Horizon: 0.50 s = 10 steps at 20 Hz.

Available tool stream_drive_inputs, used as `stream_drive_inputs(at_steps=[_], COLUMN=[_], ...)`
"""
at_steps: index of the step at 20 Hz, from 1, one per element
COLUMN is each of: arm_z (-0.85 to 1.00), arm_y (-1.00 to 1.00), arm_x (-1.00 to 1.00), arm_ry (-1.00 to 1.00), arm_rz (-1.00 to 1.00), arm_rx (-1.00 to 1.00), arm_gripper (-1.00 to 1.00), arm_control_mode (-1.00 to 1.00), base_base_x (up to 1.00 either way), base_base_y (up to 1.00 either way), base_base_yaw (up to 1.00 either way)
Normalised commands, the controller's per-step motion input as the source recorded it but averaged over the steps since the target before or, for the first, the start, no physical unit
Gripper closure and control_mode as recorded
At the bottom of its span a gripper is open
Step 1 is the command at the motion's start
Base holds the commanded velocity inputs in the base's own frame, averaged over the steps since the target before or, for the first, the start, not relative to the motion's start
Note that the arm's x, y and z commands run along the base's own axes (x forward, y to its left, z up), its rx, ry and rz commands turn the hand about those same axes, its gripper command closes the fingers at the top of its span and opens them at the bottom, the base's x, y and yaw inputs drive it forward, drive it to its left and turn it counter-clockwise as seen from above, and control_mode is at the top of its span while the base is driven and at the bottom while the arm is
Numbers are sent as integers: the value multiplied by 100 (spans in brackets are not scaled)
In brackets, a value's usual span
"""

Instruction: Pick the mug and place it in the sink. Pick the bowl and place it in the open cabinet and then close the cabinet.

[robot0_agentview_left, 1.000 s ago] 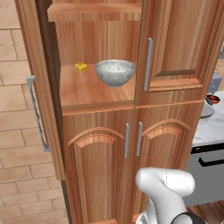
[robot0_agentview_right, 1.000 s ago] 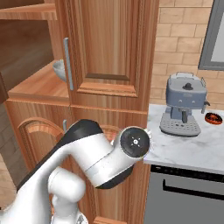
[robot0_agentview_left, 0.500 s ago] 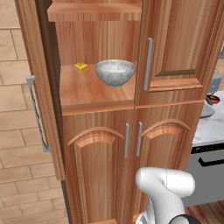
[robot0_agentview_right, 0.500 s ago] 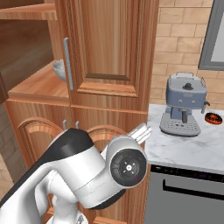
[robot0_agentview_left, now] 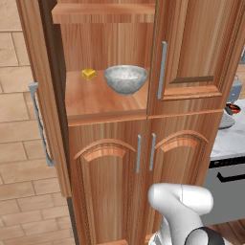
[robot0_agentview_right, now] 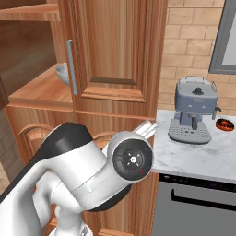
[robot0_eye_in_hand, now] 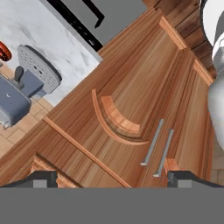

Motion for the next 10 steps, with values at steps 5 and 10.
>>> stream_drive_inputs(at_steps=[5, 10], arm_z=[-48, 0], arm_y=[78, 53], arm_x=[1, 26], arm_ry=[-13, -15], arm_rz=[0, 0], arm_rx=[-12, -15], arm_gripper=[-100, -100], arm_control_mode=[-100, -100], base_base_x=[0, 0], base_base_y=[0, 0], base_base_yaw=[0, 0])
